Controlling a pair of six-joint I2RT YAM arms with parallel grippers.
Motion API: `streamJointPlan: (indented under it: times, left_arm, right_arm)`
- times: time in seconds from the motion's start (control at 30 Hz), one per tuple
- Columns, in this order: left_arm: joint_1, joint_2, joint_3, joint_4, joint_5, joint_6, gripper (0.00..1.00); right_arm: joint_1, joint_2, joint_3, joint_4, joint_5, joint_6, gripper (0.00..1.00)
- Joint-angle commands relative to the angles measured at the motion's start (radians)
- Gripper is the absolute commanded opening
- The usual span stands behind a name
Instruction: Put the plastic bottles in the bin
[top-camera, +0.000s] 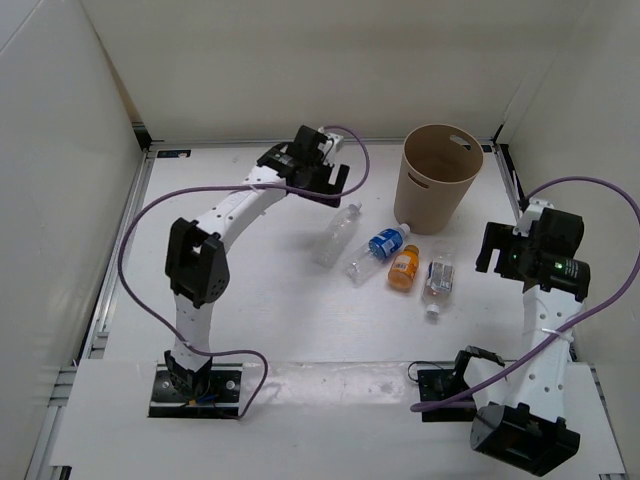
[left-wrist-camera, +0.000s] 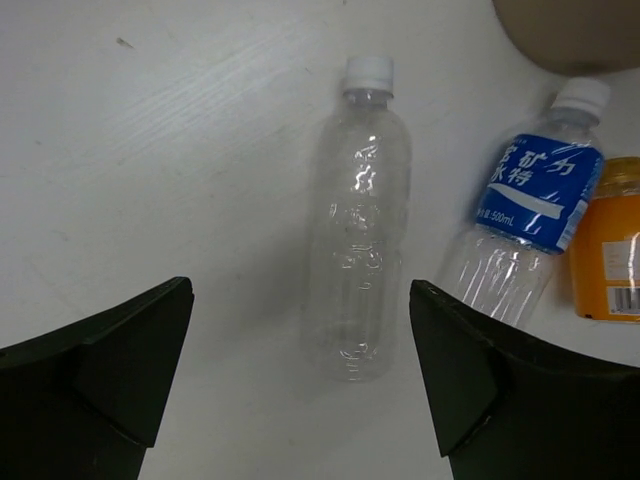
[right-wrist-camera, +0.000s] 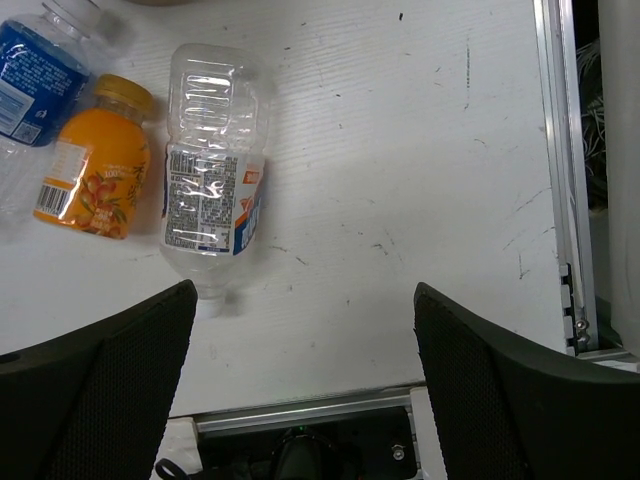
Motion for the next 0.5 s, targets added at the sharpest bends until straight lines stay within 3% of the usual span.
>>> streamJointPlan:
  times: [0.0, 0.47]
  left_arm:
    - [-0.018, 0.051, 0.039, -0.022, 0.01, -0.023, 1.0]
    - [-0.048, 0.239, 0.085, -0.02, 0.138, -0.108, 1.0]
  right_arm:
    - [-0.005, -0.003, 0.035, -0.016, -0.015, -0.019, 0.9]
    - [-0.023, 0.012, 0.118, -0.108, -0.014, -0.02, 0.9]
